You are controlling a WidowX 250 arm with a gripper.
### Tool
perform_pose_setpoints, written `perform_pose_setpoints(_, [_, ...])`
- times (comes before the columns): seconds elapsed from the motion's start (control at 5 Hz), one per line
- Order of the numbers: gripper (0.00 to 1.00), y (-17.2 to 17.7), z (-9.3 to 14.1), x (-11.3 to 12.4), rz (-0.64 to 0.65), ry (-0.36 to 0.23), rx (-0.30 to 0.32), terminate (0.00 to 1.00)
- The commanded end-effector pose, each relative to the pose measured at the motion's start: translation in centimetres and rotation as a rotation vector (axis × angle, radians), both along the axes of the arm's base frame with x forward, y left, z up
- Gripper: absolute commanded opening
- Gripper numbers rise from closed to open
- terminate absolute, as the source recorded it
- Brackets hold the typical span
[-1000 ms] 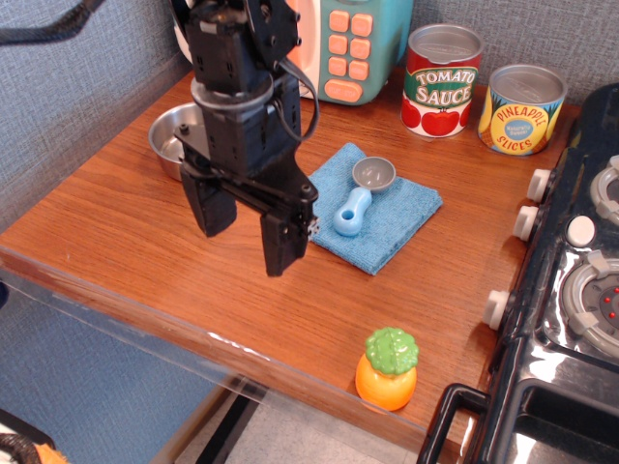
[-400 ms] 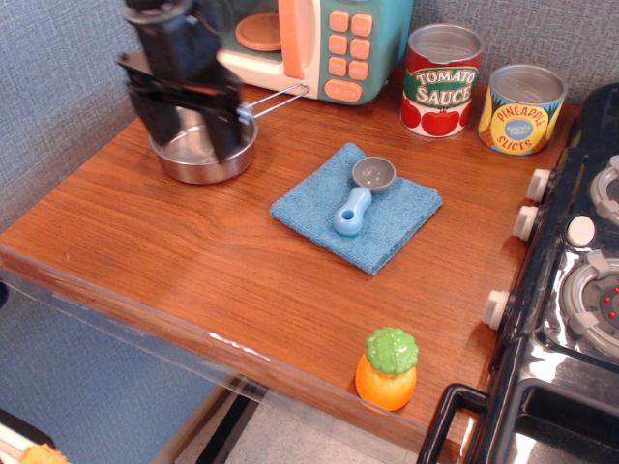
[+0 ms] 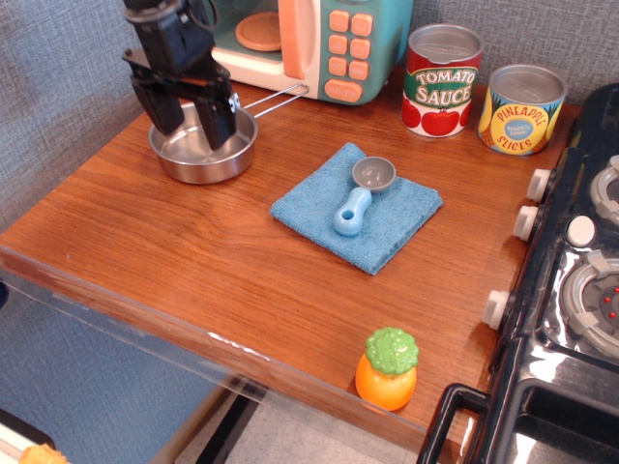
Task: PLACE THE PAN AT THE LEFT EDGE OF THE TABLE
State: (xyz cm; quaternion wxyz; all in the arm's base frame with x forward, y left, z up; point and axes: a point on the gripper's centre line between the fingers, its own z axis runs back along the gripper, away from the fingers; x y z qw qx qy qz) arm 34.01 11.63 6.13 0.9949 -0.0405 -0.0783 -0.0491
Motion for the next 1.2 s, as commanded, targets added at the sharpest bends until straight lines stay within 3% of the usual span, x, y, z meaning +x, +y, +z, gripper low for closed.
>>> perform_pose_setpoints(0.0, [1.00, -2.3, -1.0, 2.0, -0.078, -0.013, 0.017, 0.00])
perform_pose_setpoints(0.2, [1.00, -2.5, -2.4, 2.4, -0.075, 0.028, 0.038, 0.00])
perform_pose_setpoints(0.4, [0.00, -2.1, -3.3, 2.3, -0.054, 0.063, 0.055, 0.00])
perform_pose_setpoints(0.6, [0.00, -1.8, -3.4, 2.1, -0.045, 0.079, 0.067, 0.00])
perform_pose_setpoints(0.8, [0.00, -2.0, -1.6, 2.1, -0.026, 0.048, 0.063, 0.00])
perform_pose_setpoints(1.0, [0.00, -2.3, 3.2, 1.2, 0.128, -0.061, 0.024, 0.00])
